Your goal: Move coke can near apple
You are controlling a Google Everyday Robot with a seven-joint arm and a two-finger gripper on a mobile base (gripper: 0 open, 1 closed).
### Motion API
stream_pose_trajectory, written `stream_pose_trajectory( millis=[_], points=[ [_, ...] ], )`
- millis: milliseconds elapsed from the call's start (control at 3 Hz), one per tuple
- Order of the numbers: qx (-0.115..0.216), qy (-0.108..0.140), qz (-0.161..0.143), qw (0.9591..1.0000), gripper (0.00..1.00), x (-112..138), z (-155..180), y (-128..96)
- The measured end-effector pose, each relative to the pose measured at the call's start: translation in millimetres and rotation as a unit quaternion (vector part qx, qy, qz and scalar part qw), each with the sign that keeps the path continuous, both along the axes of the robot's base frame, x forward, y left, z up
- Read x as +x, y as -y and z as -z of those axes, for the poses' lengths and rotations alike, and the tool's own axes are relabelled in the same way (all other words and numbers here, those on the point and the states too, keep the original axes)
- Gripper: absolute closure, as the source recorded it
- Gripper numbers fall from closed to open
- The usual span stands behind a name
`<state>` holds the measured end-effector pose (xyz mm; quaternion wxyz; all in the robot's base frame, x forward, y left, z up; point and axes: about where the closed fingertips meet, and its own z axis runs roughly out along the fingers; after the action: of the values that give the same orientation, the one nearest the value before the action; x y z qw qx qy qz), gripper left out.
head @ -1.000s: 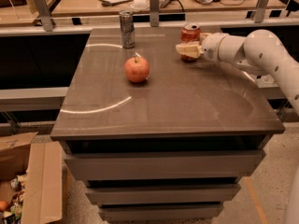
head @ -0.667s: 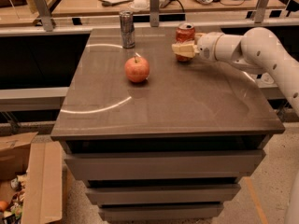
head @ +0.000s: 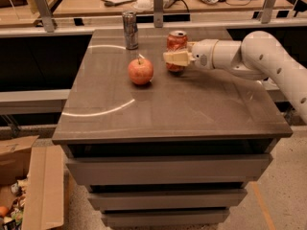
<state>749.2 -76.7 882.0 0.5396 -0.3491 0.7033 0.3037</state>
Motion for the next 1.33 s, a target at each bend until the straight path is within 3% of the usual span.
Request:
stream_pose_trajectory(
  millis=[333,667,1000,1333],
  points=[
    [0.017,-0.024,-0.032,0.9991,1.00,-24.5,5.0,-17.5],
    [0.031,-0.046,-0.057,0.9968,0.87,-41.2,9.2,-28.7],
    [0.040,-0.049,-0.082,0.9946,0.64,-53.0,10.6,-36.5],
    [0.050,-0.031,-0.118,0.9912,0.32,-67.1,10.2,-38.0]
  ],
)
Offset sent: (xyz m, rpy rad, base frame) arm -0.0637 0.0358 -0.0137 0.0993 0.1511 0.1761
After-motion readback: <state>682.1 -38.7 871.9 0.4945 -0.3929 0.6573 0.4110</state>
